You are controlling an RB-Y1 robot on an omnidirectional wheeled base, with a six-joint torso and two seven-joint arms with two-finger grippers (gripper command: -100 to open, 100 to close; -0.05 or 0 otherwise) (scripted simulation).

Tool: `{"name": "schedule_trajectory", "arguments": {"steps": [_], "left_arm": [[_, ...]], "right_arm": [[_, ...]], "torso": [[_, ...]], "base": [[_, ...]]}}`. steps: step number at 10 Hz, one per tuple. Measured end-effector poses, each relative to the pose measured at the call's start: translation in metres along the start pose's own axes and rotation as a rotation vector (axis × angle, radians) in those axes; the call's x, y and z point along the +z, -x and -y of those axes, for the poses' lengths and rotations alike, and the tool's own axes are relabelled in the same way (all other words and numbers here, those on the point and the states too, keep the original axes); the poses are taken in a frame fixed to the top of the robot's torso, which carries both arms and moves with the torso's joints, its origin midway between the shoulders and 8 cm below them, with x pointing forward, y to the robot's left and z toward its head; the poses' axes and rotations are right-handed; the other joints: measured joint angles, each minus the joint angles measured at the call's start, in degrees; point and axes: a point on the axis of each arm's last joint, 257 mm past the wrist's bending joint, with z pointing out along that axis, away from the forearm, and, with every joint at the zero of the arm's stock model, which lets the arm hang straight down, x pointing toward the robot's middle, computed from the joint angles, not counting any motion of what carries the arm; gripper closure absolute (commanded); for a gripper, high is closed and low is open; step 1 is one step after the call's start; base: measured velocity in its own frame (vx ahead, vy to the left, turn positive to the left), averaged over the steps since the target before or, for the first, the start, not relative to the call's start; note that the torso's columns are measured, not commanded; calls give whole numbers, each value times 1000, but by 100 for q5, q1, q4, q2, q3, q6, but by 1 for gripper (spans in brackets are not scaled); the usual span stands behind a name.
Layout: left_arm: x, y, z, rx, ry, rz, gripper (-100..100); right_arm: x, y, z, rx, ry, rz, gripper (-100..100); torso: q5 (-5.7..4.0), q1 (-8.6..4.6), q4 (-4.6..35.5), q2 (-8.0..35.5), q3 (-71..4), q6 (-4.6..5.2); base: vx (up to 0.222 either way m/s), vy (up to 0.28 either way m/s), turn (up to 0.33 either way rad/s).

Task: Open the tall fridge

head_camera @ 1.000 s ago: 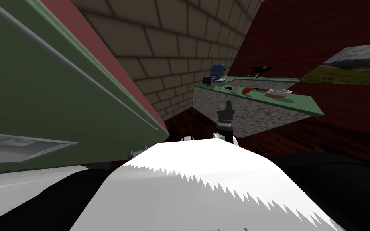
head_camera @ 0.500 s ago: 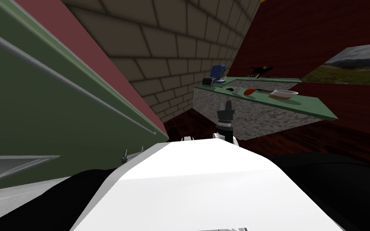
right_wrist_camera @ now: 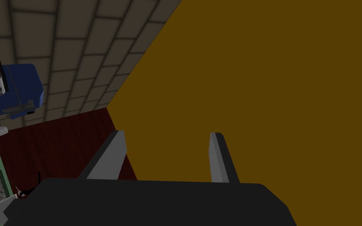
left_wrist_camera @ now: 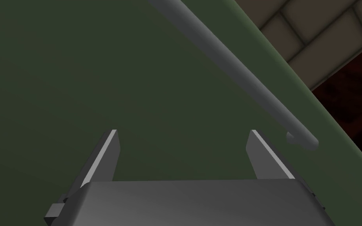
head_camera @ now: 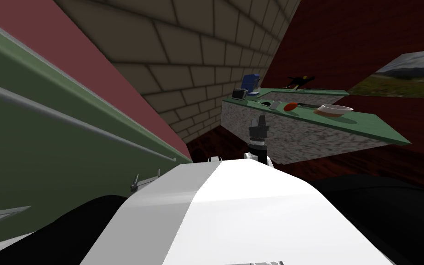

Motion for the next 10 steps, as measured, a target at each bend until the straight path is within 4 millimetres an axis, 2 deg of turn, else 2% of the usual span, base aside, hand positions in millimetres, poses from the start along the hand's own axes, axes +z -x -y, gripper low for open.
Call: {"name": "schedule_trajectory", "arguments": {"steps": [5, 10], "left_arm": [[-12, -6, 26, -36, 13, 18, -100], [-17, -8, 39, -56, 24, 31, -100]], "right_arm": [[0, 0, 0, 0, 0, 0, 0], [0, 0, 0, 0, 0, 0, 0]], "torso": [[-1, -1, -1, -4, -3, 0], [-1, 12, 4, 4, 5, 5]], "base": [[206, 12, -29], [108, 33, -10]]}}
